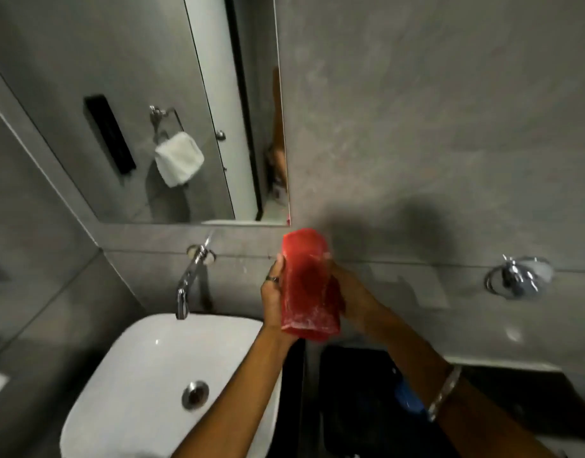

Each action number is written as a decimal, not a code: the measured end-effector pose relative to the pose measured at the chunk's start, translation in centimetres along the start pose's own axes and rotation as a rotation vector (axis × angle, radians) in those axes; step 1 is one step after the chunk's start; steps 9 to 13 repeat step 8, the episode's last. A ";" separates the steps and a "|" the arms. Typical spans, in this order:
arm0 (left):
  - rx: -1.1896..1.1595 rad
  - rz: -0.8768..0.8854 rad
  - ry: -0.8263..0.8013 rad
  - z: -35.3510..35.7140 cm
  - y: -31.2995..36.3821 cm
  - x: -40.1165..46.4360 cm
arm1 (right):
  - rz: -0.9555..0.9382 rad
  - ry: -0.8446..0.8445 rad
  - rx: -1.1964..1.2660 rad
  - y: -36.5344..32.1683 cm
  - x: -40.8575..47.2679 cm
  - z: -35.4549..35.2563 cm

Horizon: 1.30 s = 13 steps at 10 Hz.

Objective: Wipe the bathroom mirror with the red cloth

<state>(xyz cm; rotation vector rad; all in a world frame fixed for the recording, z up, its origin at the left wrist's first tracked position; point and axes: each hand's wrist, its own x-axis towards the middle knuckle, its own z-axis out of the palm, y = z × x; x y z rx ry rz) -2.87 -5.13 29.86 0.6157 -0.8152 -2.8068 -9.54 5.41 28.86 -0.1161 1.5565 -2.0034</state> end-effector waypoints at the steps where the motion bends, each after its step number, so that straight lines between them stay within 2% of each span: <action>1: 0.121 -0.067 0.055 -2.4 -3.5 0.3 | 0.191 0.030 0.133 3.2 -1.5 -2.1; 2: 0.244 -0.175 0.080 -4.7 -6.7 1.2 | 0.212 0.090 0.097 6.4 -2.6 -5.5; 3: 0.334 -0.306 0.178 -7.8 -9.9 2.2 | 0.267 0.109 0.095 10.6 -2.9 -8.8; 4: 0.477 -0.437 0.261 -10.7 -13.2 2.8 | 0.389 0.159 0.041 14.5 -3.3 -12.0; 6: 0.589 -0.560 0.301 -12.3 -17.8 4.9 | 0.475 0.258 -0.040 18.9 -1.3 -16.1; 7: 0.824 -0.522 0.322 -13.4 -19.0 5.7 | 0.547 0.267 -0.281 20.3 0.0 -17.1; 8: 1.019 -0.326 0.250 -15.5 -19.3 5.1 | 0.490 0.243 -0.591 20.7 0.1 -17.3; 13: 1.019 -0.326 0.250 -15.5 -19.3 5.1 | 0.490 0.243 -0.591 20.7 0.1 -17.3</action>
